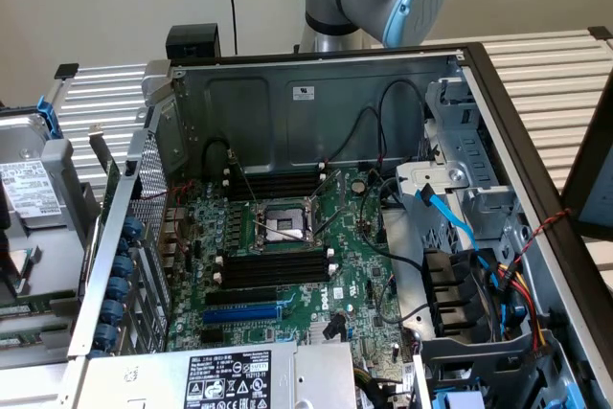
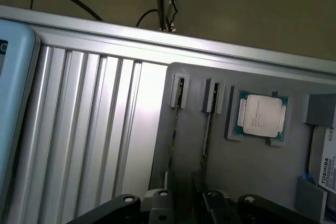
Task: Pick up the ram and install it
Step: 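Pick up the ram and move it above insertion slot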
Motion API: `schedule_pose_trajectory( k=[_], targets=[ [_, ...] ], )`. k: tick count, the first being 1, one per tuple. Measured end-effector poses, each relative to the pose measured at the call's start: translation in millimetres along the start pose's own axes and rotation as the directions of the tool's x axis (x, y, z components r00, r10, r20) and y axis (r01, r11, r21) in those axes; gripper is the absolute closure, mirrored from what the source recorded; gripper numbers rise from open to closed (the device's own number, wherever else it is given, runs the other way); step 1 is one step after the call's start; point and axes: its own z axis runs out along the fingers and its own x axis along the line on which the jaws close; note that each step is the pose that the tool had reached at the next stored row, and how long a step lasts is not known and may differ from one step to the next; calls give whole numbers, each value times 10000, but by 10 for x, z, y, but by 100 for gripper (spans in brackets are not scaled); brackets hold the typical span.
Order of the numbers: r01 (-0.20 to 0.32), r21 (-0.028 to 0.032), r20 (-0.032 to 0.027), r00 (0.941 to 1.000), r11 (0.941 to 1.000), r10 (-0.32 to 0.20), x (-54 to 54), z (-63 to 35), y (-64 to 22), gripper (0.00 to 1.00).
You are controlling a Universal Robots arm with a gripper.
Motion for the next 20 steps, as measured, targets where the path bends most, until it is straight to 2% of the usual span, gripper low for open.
schedule_pose_trajectory(
  k=[3,6,13,20],
  targets=[
    [-142,2,2,9999,9999,142,6,54,0,73],
    [-492,7,7,9988,9988,492,8,104,0,73],
    [-498,-5,4,9988,9988,498,34,124,10,73],
    [-534,-4,4,9986,9986,534,65,245,77,73]
  ],
)
